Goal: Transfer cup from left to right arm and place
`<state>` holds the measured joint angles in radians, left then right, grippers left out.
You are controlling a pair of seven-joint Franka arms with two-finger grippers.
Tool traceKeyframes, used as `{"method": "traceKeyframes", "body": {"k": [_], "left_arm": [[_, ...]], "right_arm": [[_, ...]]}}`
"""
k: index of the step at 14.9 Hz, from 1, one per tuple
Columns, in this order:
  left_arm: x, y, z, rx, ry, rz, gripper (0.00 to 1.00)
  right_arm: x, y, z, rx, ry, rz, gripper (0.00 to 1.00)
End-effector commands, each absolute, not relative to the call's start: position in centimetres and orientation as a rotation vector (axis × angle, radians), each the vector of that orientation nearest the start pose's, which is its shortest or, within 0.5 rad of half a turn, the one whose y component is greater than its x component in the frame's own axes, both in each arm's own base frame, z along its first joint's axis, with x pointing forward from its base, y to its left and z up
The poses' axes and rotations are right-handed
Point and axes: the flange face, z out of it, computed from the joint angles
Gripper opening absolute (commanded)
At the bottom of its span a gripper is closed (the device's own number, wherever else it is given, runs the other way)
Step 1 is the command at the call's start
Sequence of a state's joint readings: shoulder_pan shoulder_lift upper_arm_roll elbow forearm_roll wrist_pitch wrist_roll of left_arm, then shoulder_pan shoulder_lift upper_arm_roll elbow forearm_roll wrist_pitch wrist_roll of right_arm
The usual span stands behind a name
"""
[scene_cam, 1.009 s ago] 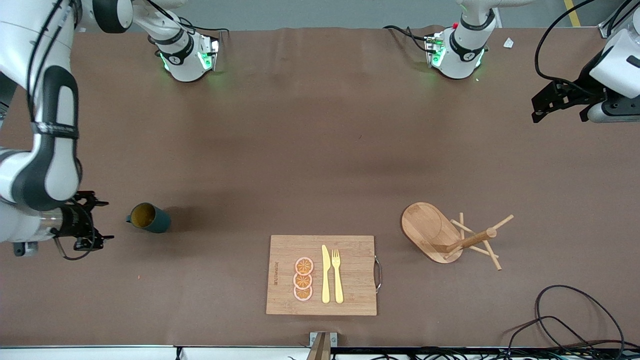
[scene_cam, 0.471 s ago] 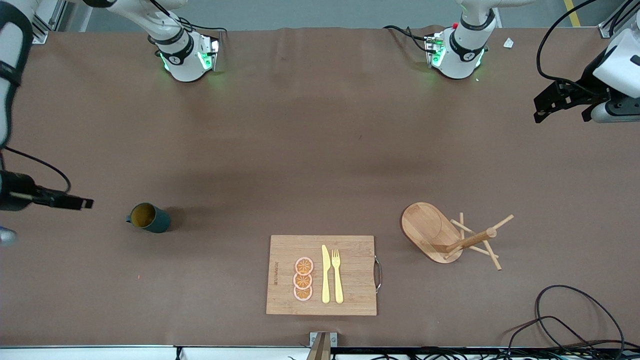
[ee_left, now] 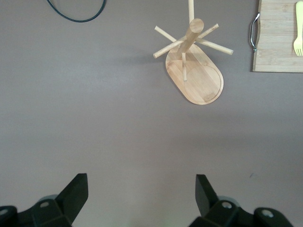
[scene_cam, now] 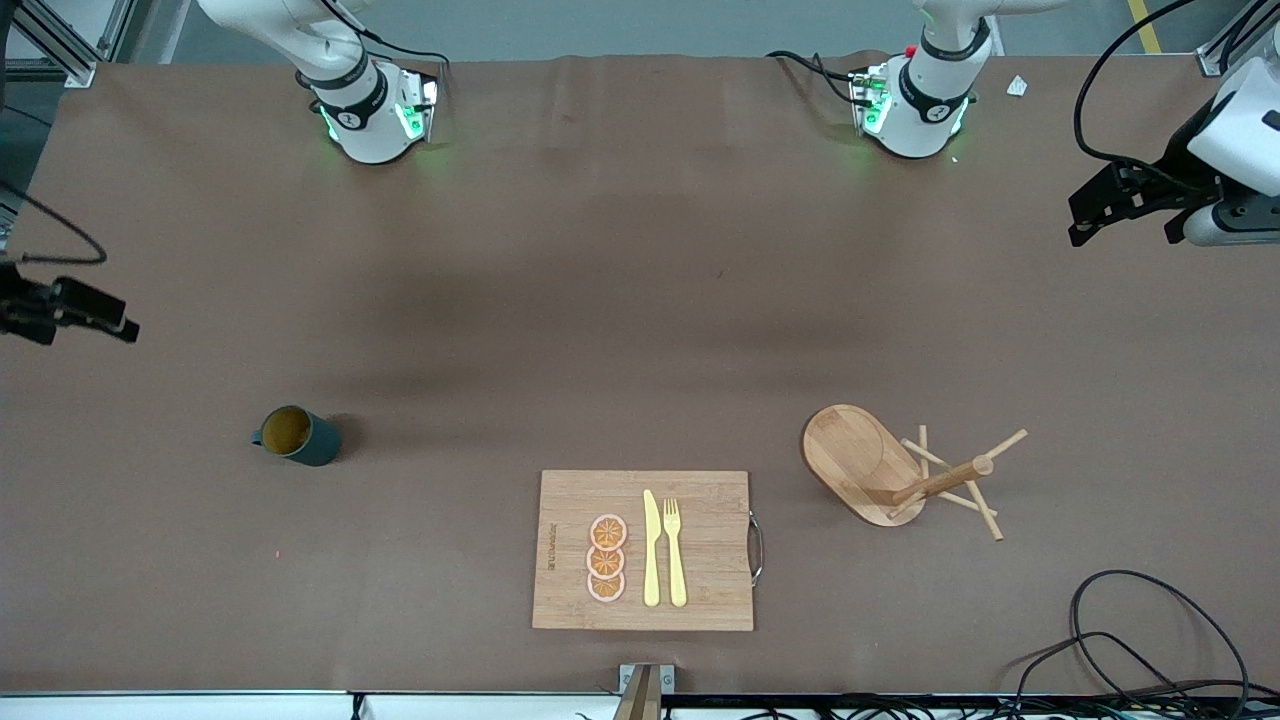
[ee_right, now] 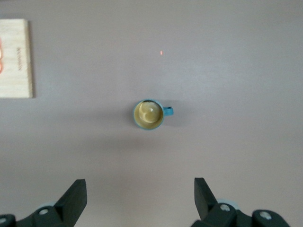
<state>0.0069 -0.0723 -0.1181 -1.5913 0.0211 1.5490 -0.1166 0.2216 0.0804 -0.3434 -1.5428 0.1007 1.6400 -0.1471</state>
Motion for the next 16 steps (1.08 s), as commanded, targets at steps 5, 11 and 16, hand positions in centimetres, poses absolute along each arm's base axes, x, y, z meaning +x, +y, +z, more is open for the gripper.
{"method": "traceKeyframes", "body": {"k": [5, 11, 16], "left_arm": [[52.8, -5.8, 66.4, -3.117, 0.01, -0.097, 1.0], [52.5, -6.5, 66.5, -3.128, 0.02, -0.052, 1.0], [52.4, -7.3, 66.3, -3.128, 0.049, -0.035, 1.0]], "right_arm": [[55.8, -4.9, 60.4, -3.072, -0.092, -0.083, 1.0], [56.2, -4.4, 60.8, -3.128, -0.124, -0.122, 1.0], [56.1, -2.2, 61.0, -3.16, -0.041, -0.112, 1.0]]}}
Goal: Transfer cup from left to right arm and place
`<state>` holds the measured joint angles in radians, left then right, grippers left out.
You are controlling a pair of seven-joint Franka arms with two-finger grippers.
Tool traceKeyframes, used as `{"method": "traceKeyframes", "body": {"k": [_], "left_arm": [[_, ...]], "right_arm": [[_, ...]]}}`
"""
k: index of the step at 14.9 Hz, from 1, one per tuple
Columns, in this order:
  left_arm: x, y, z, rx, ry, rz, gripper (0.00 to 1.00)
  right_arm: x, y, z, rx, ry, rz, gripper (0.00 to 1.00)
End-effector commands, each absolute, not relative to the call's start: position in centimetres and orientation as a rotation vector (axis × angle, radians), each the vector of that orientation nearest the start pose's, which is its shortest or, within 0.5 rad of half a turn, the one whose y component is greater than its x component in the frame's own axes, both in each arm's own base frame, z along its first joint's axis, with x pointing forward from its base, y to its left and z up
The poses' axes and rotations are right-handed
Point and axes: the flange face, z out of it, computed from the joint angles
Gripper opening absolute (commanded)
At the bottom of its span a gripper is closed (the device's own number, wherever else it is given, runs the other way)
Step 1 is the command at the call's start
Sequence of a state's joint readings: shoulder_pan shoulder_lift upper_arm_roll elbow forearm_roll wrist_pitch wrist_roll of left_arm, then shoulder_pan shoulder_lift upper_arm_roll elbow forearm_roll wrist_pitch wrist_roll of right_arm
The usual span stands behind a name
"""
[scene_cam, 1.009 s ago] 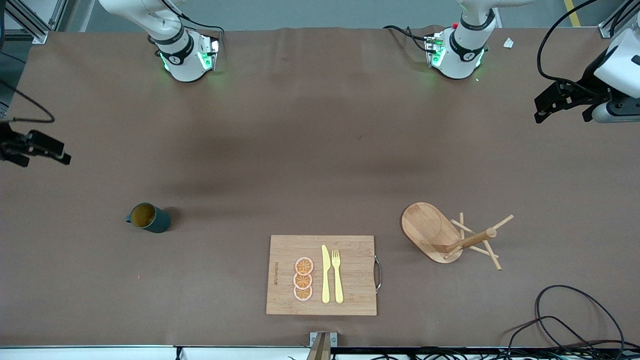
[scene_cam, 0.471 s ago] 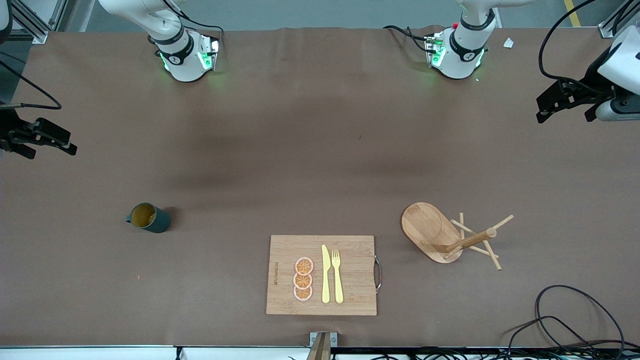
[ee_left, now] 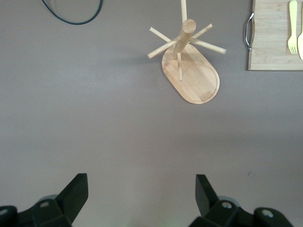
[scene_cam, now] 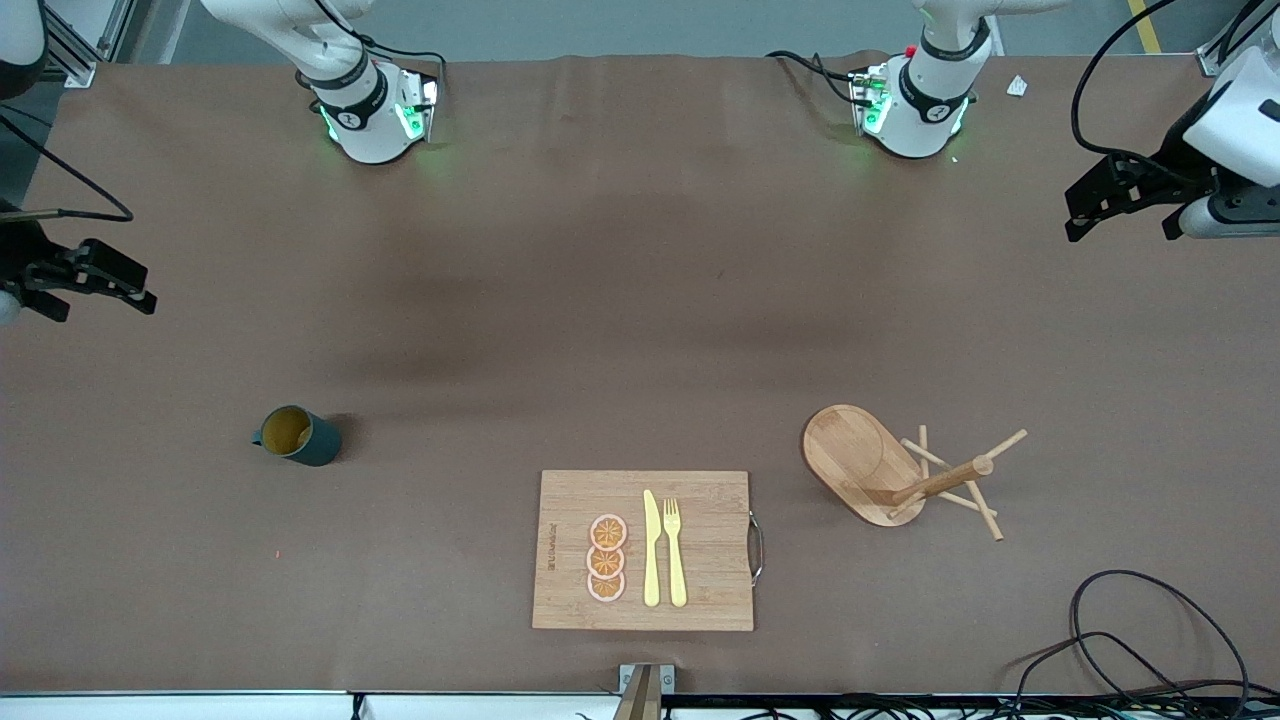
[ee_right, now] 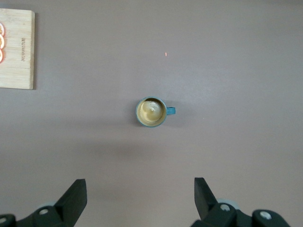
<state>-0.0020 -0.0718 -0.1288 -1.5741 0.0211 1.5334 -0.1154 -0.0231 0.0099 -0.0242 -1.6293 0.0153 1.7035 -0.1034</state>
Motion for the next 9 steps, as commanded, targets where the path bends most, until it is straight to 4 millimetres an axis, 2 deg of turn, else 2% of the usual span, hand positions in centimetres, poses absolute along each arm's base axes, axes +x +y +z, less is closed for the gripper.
{"method": "traceKeyframes", "body": {"k": [1, 5, 7, 9], "left_arm": [[52.3, -7.4, 66.3, -3.129, 0.052, -0.035, 1.0], [52.6, -7.6, 65.9, -3.131, 0.059, -0.025, 1.0], [52.7, -7.7, 65.7, -3.129, 0.064, -0.018, 1.0], [52.7, -7.6, 65.7, -3.129, 0.062, -0.018, 1.0]], "right_arm": [[56.1, -2.2, 61.0, -3.16, -0.041, -0.112, 1.0], [56.0, -2.0, 61.1, -3.16, -0.036, -0.105, 1.0], [56.1, -2.0, 62.5, -3.159, -0.048, -0.146, 1.0], [55.6, -1.7, 62.9, -3.155, -0.057, -0.127, 1.0]]}}
